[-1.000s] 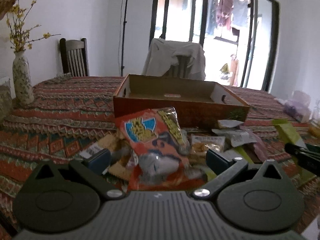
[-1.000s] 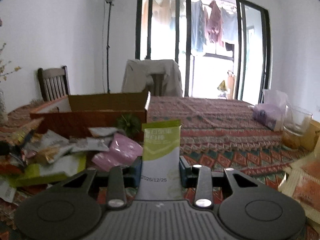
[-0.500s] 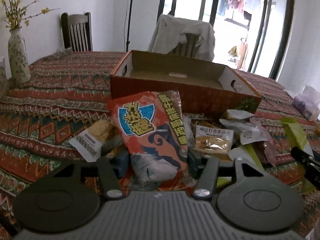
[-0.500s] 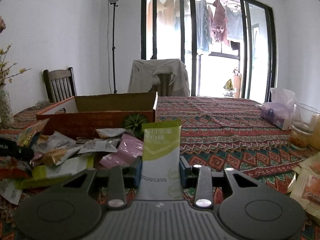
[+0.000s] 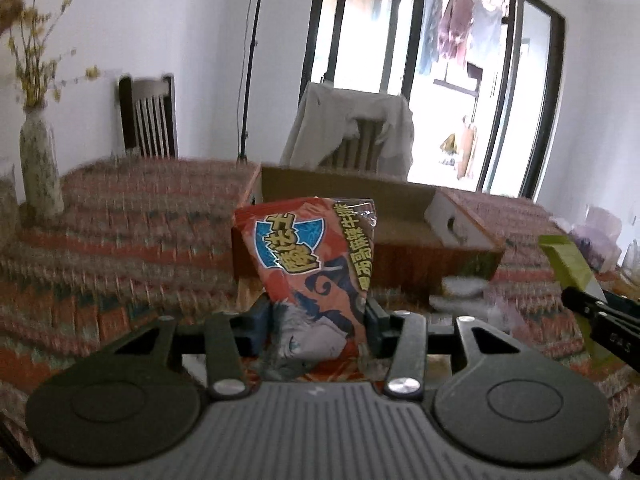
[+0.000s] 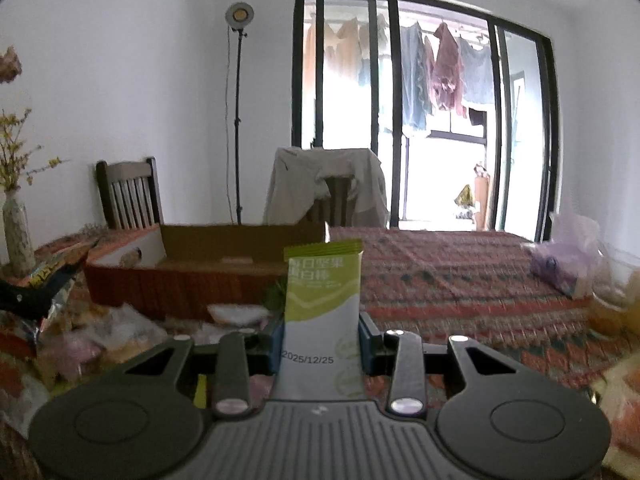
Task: Organize snacks
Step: 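Carry both packets over the cardboard box and open both tools to drop them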
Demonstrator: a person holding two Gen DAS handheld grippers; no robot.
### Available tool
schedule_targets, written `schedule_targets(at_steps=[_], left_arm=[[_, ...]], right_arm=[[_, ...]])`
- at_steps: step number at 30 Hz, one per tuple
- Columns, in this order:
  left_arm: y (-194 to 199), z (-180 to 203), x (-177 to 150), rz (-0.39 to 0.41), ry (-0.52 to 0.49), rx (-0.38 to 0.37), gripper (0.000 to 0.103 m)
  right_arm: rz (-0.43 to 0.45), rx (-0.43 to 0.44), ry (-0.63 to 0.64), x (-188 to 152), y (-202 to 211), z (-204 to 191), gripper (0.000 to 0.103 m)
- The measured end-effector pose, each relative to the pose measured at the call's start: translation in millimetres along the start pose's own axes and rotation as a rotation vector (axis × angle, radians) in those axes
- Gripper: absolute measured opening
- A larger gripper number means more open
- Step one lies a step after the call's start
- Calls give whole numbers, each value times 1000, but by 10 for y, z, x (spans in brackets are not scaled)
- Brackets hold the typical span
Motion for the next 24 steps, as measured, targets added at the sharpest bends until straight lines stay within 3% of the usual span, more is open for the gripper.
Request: schedule_targets(at_steps=[3,6,9,13,19,22,24], left_arm=[[8,100,268,58,-19,-29,47],[-58,165,506,135,-69,2,47],[-236,236,714,148,-68,-9,47],[-582,305,942,144,-86,30,47],[-1142,316,1105,105,-58,62,47],[-1436,274,1079,129,-106,136,47],[-1584,207,981,100,-107,148,47]], right_arm=[[46,19,4,284,-122,-8,36],[67,32,3,547,-293,-11,36],[72,44,7,789,-530,-64,36],[53,38,30,1023,-943,-160,36],[-24,41,18,1114,-1619,-237,36],[-78,39,41,964,-1885,-306,36],[-99,43,43,802,-1972,-315,36]])
Point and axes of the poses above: each gripper's, at about its wrist camera, not at the fingertips, and y roughly against the way its jaws point, z to its right, x to its top, the point moved 10 cm from there along -y, roughly the way its jaws point, and after that the axes turned 14 degrees about y, right-handed, at the moved point
